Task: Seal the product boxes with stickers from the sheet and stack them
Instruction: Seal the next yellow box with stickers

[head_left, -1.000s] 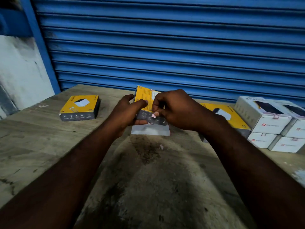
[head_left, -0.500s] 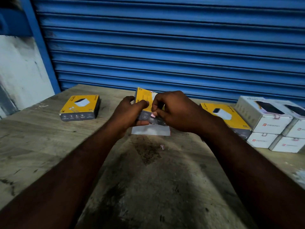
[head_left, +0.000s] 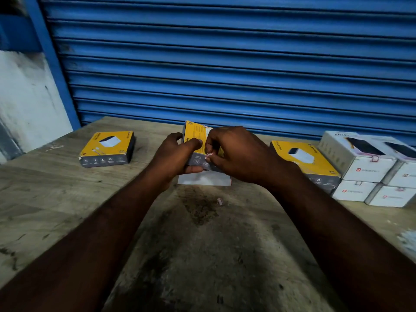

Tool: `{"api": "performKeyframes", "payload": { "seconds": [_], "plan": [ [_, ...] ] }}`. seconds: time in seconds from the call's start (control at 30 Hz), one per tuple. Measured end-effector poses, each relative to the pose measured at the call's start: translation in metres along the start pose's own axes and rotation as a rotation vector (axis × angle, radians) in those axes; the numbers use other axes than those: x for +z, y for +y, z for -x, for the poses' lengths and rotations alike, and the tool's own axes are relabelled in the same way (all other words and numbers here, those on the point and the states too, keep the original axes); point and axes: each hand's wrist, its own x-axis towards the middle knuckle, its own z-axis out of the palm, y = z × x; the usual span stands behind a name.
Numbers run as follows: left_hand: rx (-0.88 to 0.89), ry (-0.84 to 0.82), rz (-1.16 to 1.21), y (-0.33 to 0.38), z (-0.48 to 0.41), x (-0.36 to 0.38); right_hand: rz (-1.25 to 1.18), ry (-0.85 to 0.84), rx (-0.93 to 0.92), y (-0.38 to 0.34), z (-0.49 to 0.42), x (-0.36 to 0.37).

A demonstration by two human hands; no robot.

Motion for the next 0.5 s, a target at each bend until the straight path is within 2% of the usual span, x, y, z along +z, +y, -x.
{"api": "performKeyframes", "payload": {
  "seconds": [0.23,0.5],
  "plan": [
    [0.006,-0.011,0.014,-0.0031,-0.0004,0.0023,-0.095,-0.009,0.063,0.0064,0.0019,0.0054],
    [0.026,0.006,0.077,-0.0046,-0.0077,-0.0027,-0.195,0.063,0.093,0.0054,-0.0007,0.0099]
  ]
}}
